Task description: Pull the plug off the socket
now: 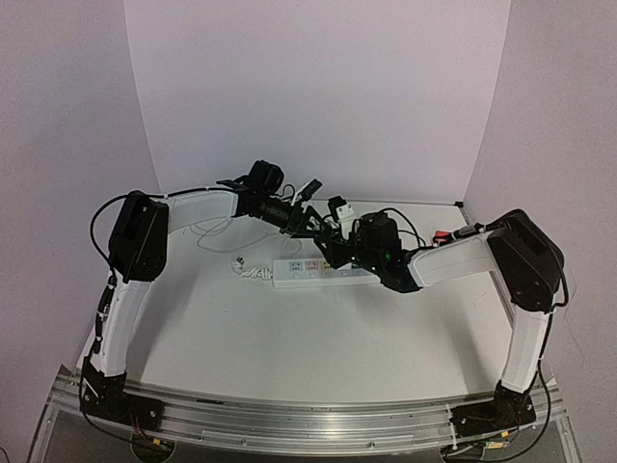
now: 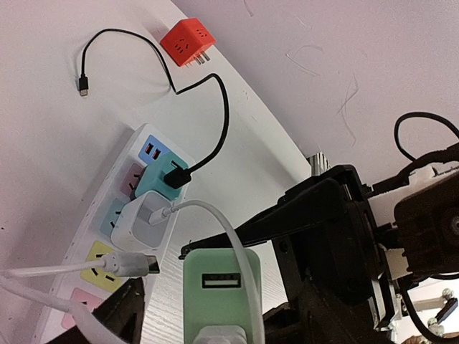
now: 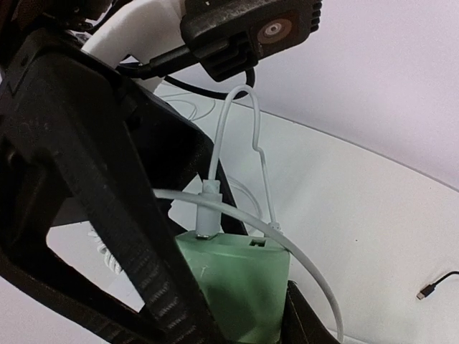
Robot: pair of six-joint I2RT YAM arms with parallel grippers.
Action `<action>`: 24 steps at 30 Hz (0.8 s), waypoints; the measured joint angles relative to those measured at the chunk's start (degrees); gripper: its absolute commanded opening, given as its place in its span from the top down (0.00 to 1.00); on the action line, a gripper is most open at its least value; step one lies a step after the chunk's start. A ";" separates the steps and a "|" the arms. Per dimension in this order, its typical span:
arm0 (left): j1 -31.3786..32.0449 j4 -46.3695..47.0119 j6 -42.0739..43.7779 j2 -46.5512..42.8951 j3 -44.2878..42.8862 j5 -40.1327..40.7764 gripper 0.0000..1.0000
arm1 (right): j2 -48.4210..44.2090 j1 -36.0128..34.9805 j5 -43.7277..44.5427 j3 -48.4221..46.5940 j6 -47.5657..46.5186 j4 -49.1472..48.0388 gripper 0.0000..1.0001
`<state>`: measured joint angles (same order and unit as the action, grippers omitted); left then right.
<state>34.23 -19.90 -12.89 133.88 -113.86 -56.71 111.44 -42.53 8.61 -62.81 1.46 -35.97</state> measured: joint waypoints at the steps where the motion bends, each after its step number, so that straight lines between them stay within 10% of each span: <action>1: -0.03 -0.04 0.18 0.00 0.00 0.07 0.19 | 0.00 0.01 0.10 0.15 0.39 -0.02 1.00; 24: -5.10 -5.24 14.67 -3.38 -3.22 0.55 0.05 | -19.44 0.37 -17.28 2.51 5.06 37.59 1.00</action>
<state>29.13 -25.14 1.78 130.50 -117.08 -56.16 92.00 -42.16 -8.67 -60.31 6.52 1.61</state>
